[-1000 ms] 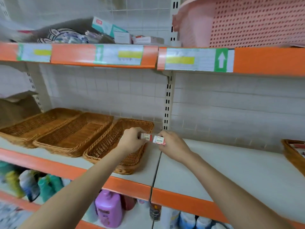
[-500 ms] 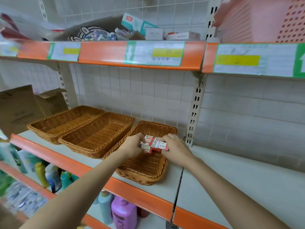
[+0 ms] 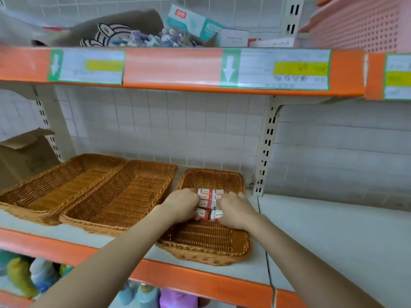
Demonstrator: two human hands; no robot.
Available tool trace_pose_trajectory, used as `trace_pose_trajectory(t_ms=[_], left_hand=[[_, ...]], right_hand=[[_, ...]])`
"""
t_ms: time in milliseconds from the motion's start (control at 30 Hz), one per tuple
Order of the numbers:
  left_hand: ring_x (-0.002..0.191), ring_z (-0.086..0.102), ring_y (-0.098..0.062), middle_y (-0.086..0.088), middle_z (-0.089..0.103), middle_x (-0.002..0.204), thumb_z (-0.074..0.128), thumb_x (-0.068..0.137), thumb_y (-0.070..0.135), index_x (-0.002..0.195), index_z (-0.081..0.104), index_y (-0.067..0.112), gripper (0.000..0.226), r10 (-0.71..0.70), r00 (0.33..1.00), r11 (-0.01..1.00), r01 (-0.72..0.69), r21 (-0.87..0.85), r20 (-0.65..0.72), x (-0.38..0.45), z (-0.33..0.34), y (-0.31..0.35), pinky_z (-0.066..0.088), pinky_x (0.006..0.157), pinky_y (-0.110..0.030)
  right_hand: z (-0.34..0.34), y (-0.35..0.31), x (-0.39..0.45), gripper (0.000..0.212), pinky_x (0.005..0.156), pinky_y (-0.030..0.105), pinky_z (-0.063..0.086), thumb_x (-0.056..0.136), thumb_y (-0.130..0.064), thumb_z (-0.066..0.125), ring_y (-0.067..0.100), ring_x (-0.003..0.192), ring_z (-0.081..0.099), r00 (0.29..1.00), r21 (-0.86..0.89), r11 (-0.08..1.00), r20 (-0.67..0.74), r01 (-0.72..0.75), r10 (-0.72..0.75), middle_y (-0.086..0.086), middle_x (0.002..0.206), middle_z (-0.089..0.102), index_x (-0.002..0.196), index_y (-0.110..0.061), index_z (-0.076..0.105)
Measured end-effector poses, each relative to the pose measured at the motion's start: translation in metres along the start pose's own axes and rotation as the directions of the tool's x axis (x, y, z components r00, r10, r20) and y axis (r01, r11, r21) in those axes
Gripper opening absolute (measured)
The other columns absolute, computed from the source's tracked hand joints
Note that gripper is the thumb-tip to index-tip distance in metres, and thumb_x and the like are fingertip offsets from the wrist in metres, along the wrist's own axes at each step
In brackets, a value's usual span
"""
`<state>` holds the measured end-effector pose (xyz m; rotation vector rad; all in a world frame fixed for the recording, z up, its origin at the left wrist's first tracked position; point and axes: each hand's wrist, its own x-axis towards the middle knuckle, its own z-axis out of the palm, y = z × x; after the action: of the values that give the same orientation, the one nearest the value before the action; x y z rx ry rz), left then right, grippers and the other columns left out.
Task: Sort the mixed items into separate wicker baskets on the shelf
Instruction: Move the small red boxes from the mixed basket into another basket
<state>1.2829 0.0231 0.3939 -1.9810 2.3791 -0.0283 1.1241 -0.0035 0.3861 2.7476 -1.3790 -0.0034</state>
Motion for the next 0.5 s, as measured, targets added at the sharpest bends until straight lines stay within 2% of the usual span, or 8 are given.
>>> trace_pose_trajectory(t_ms=[100,233,333,500], left_hand=[[0.107,0.056,-0.024,-0.007,0.060,0.117,0.063,0.089,0.037,0.109,0.062,0.011,0.033,0.079,0.997,0.994,-0.081,0.072,0.027,0.004,0.006,-0.012,0.042,0.089,-0.033],[0.107,0.056,-0.024,-0.007,0.060,0.116,0.060,0.091,0.033,0.112,0.061,0.011,0.030,0.160,0.987,0.983,-0.160,0.090,0.001,0.006,0.010,-0.019,0.042,0.090,-0.033],[0.105,0.057,-0.024,-0.008,0.059,0.116,0.056,0.093,0.033,0.110,0.060,0.010,0.029,0.169,0.985,0.983,-0.166,0.079,-0.038,0.009,0.011,-0.020,0.045,0.088,-0.034],[0.103,0.059,-0.025,-0.008,0.056,0.118,0.055,0.093,0.034,0.113,0.059,0.012,0.030,0.135,0.985,0.990,-0.131,0.044,-0.103,0.015,0.013,-0.016,0.048,0.084,-0.034]], right_hand=[[0.004,-0.004,0.002,0.030,0.101,0.040,0.028,0.094,-0.036,0.050,0.024,0.113,0.051,0.995,-0.051,0.998,0.093,-0.027,0.032,0.005,0.115,0.062,0.113,-0.016,0.062],[0.006,-0.004,0.004,0.027,0.100,0.038,0.029,0.092,-0.035,0.054,0.023,0.109,0.053,0.991,-0.061,0.997,0.119,-0.057,0.064,0.004,0.111,0.062,0.109,-0.016,0.062],[0.005,-0.005,0.004,0.025,0.101,0.038,0.031,0.091,-0.031,0.056,0.023,0.112,0.050,0.992,-0.034,0.998,0.104,-0.062,0.065,0.004,0.116,0.059,0.110,-0.015,0.059],[0.002,-0.001,0.003,0.034,0.096,0.034,0.038,0.091,-0.019,0.056,0.024,0.117,0.041,0.997,0.025,0.997,0.011,-0.077,0.077,0.009,0.123,0.050,0.124,-0.012,0.054]])
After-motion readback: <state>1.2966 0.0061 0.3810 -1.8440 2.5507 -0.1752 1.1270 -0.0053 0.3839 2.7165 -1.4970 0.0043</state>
